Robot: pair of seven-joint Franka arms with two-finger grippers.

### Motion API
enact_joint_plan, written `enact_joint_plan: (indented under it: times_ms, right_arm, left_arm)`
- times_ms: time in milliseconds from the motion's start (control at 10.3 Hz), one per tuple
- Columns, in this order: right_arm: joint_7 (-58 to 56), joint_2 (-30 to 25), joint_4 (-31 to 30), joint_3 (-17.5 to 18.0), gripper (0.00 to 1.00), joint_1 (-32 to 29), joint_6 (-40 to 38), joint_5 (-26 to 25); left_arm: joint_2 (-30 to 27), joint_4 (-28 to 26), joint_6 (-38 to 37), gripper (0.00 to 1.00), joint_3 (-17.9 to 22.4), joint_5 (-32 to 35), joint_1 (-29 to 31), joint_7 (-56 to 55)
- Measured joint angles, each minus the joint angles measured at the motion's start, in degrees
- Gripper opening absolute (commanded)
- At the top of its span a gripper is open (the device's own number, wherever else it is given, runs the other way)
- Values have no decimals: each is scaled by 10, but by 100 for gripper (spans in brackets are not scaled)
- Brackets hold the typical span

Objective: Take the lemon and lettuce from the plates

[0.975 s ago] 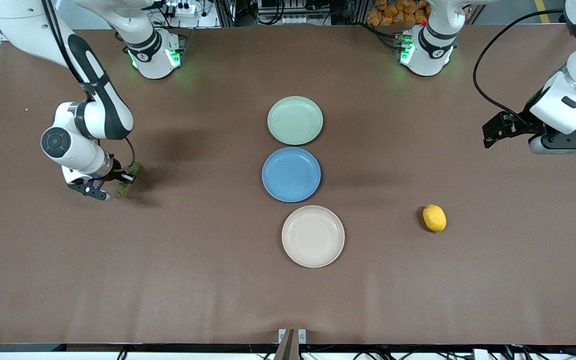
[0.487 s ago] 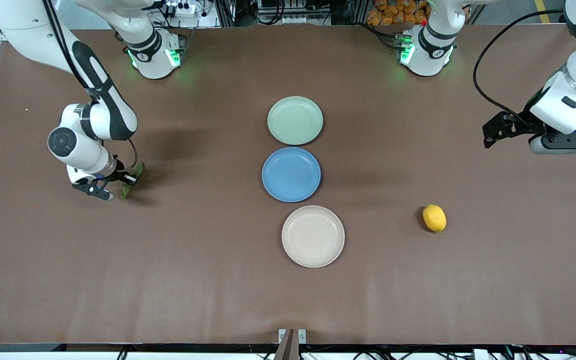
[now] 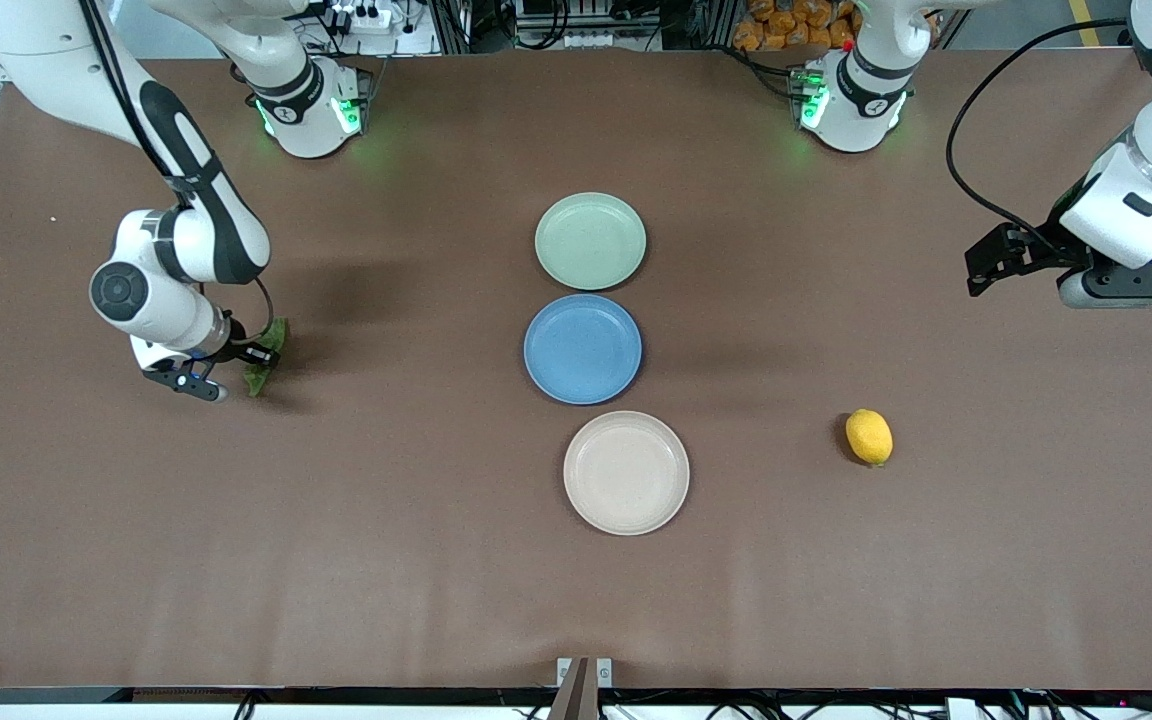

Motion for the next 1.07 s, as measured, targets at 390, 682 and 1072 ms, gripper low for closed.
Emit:
enact_joint_plan:
  times_ms: [390,682,1072]
  right_arm:
    - [-10,-22,126,2,100,0,-220,0]
    - [-10,-30,164,2,100,0,-290,0]
    - [-11,-33,263,3,100,0,-408,0]
  left_arm:
    - [0,0,0,100,0,0,0,0]
    - [0,1,0,100,0,0,0,0]
    - [0,3,0,100,0,0,0,0]
